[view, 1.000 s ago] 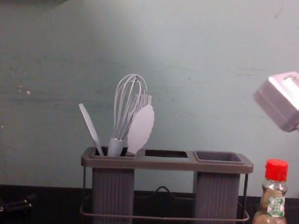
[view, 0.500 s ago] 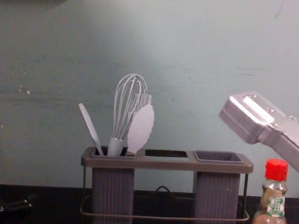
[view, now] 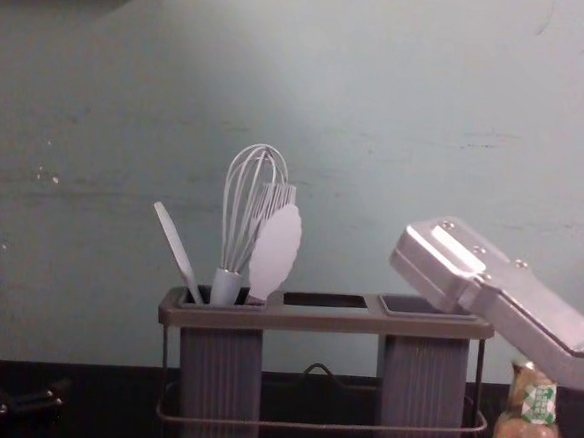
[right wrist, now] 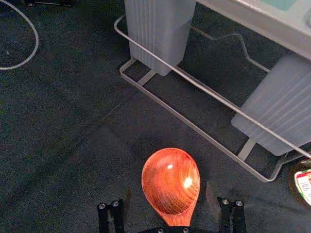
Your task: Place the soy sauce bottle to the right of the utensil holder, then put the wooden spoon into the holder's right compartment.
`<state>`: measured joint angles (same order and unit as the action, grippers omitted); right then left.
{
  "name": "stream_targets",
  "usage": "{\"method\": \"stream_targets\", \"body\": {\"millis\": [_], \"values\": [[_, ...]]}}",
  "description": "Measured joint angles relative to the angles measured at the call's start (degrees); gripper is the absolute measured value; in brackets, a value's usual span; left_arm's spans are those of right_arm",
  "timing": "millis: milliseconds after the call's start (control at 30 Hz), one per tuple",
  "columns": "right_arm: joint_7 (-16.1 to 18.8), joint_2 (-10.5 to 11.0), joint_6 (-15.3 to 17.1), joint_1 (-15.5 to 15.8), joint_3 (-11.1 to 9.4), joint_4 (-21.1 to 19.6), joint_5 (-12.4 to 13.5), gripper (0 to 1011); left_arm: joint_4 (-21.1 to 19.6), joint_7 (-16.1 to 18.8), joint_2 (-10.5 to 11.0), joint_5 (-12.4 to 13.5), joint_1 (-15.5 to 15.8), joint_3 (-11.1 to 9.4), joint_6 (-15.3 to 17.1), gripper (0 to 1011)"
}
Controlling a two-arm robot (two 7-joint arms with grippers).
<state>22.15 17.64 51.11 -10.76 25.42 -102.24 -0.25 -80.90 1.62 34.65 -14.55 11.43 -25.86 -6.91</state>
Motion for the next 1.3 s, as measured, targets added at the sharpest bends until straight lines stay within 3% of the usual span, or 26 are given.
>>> {"method": "stream_targets", "body": {"millis": [533,1300], "values": [[0.98,-2.32,-0.26,-1.29,0.38,3.69,-2.16,1004,0.0,0.0,0.0,0.0,0.0,0.0,0.0,1011],[3.07,-4.54,-0.61,-1.96,-0.98,7.07,-4.22,1004,0.0,0.0,0.0,0.0,0.0,0.0,0.0,1011]]}}
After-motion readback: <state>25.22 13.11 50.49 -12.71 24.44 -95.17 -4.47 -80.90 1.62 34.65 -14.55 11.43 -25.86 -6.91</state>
